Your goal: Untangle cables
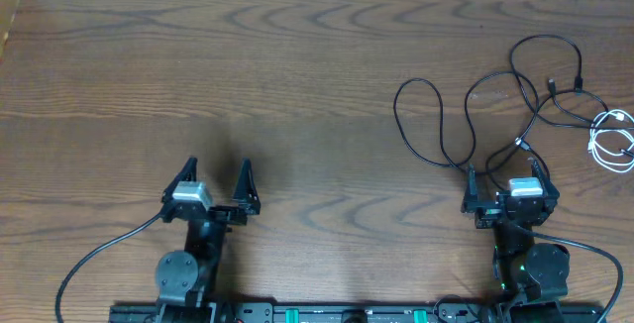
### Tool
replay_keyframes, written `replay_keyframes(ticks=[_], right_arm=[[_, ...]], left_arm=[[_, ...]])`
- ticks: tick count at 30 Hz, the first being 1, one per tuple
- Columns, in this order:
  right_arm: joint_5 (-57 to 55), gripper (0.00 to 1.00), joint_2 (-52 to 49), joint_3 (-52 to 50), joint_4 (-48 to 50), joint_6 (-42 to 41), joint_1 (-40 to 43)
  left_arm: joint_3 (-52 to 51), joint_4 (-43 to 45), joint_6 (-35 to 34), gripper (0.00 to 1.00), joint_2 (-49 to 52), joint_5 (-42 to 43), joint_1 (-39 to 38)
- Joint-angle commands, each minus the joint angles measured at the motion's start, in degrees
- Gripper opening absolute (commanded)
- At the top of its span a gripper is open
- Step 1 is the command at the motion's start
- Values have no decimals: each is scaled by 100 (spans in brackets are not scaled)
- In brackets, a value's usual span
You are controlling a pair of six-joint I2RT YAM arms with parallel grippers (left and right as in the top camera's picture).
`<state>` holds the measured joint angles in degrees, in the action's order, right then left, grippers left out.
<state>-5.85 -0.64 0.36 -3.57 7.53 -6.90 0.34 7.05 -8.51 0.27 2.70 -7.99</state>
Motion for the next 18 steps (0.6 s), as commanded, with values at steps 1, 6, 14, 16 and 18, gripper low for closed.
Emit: replay_keyframes(ticks=[1,6,14,16,18], right_arm=[[22,99,37,-9,-24,-81,-39],[22,99,37,-9,-24,-81,-39],[22,99,37,-9,-24,-81,-39],[22,99,37,-9,-24,-81,-39],[22,99,37,-9,-24,-81,-39]], left_arm=[[-13,-428,125,98,-17,-197,-7],[-13,-1134,127,98,-17,-459,-7],[-13,-1108,339,98,-17,-487,-2],[-13,-1108,339,98,-17,-487,-2],[-11,-1108,339,98,-17,-487,-2]])
